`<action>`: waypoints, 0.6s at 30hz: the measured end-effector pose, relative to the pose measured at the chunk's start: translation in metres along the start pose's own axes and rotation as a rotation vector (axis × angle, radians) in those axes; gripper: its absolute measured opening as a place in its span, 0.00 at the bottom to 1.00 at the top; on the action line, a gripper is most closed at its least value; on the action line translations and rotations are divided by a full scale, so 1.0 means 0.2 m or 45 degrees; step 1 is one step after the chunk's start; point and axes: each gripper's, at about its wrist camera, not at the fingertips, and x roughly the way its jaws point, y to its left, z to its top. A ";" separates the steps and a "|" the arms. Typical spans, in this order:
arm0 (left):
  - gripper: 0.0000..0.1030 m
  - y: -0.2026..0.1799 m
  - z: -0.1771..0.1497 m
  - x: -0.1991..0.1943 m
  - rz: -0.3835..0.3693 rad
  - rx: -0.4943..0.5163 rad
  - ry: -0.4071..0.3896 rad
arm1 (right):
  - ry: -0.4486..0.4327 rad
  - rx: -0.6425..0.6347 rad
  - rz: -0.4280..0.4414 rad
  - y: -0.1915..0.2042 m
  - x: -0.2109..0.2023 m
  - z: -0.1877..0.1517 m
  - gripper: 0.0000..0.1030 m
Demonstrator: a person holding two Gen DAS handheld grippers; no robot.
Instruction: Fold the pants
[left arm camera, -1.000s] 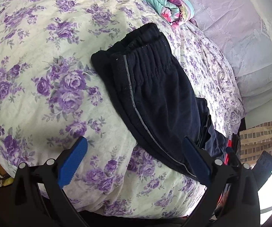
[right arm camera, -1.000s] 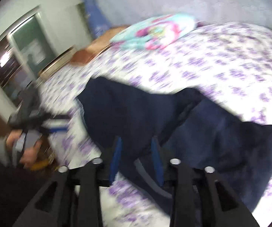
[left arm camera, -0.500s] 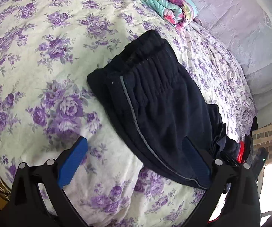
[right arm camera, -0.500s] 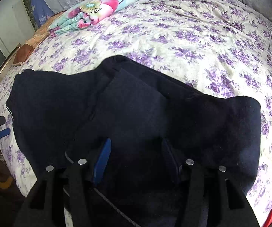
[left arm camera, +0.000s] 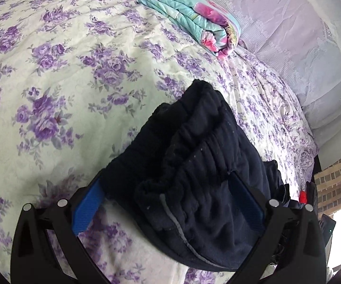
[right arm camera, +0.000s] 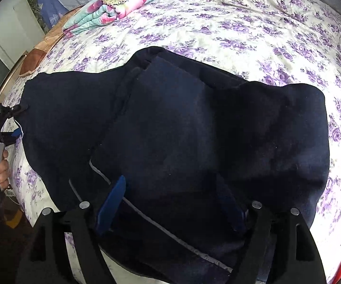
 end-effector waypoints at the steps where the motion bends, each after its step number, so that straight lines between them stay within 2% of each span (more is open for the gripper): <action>1: 0.95 0.00 0.01 0.01 -0.006 0.003 -0.003 | -0.001 0.002 -0.001 0.00 0.00 0.00 0.78; 5: 0.95 -0.03 0.00 0.03 0.016 0.065 -0.025 | -0.001 0.006 -0.003 0.01 0.00 -0.01 0.78; 11: 0.94 -0.12 -0.02 0.04 0.154 0.172 -0.047 | 0.001 0.005 -0.007 0.01 0.00 0.00 0.79; 18: 0.84 -0.17 -0.05 0.00 0.254 0.220 -0.064 | -0.026 -0.011 -0.013 0.01 0.00 -0.01 0.80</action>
